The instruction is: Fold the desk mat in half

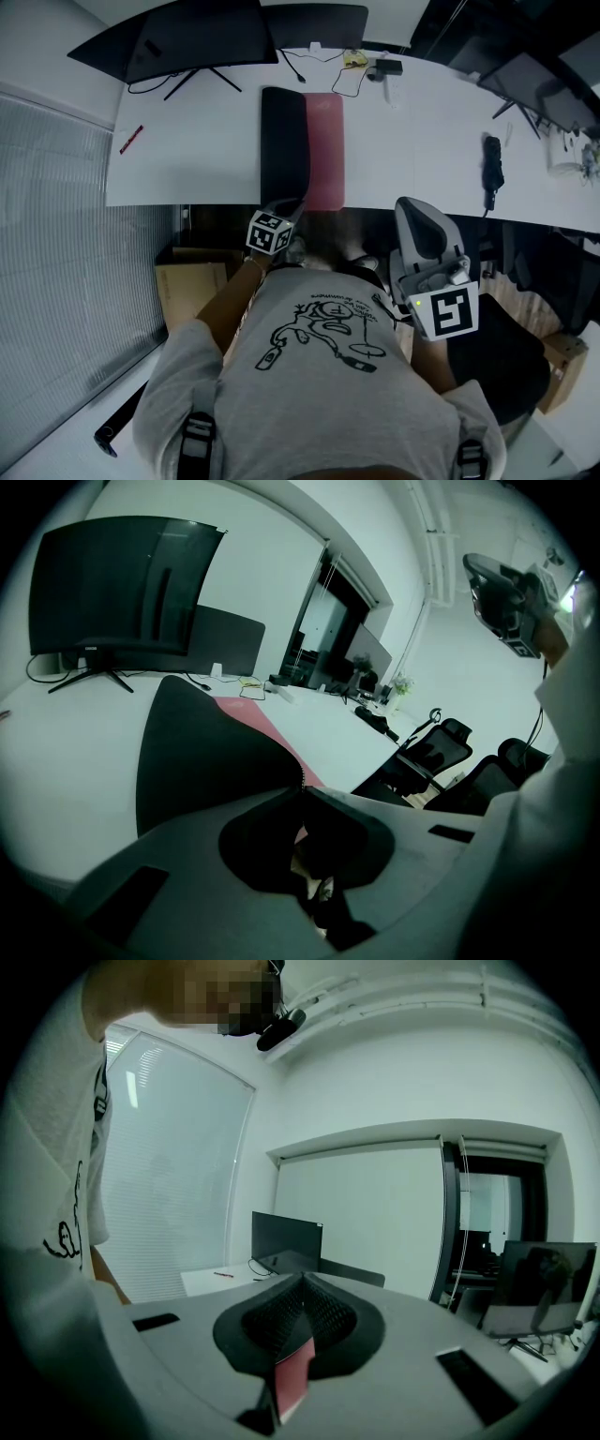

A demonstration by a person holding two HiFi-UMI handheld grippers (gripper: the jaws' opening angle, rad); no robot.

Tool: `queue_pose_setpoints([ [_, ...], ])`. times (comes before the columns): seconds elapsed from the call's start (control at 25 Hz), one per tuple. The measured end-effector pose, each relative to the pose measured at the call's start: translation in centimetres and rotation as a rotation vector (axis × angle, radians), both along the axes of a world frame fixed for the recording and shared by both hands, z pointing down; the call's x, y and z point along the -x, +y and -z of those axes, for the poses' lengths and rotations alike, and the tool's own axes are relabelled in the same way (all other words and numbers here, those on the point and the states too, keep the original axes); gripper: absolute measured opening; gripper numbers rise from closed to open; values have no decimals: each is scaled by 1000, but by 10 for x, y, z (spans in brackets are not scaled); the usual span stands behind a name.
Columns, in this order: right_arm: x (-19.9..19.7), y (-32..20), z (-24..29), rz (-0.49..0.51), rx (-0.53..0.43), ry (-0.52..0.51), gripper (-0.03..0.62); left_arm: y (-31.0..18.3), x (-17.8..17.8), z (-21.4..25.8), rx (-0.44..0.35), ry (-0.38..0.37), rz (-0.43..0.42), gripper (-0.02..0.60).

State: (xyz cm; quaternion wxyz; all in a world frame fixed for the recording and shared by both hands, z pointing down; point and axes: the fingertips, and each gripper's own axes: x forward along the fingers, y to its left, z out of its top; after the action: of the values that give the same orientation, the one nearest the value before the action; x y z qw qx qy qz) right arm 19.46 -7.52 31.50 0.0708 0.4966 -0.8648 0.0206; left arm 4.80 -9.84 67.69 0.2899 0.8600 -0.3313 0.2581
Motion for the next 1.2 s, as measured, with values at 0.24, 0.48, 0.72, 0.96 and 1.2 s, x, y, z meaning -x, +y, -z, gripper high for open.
queue_pose_setpoints([
  [0.24,-8,0,-1,-3,1,-2,9,-1,-11,1,0,-2,-14,31],
  [0.48,-16,-2,-1,-7,7,-6,9,-1,-23,2,4,-2,-29,32],
  [0.72,-24,-2,-2,-16,4,-8,9,0,-34,-1,7,-5,-47,32],
  [0.96,-34,-1,-3,-27,3,-9,9,0,-46,-2,7,-7,-66,32],
  [1.2,-41,-2,-3,-40,7,-8,9,-1,-56,-2,10,-4,-84,31],
])
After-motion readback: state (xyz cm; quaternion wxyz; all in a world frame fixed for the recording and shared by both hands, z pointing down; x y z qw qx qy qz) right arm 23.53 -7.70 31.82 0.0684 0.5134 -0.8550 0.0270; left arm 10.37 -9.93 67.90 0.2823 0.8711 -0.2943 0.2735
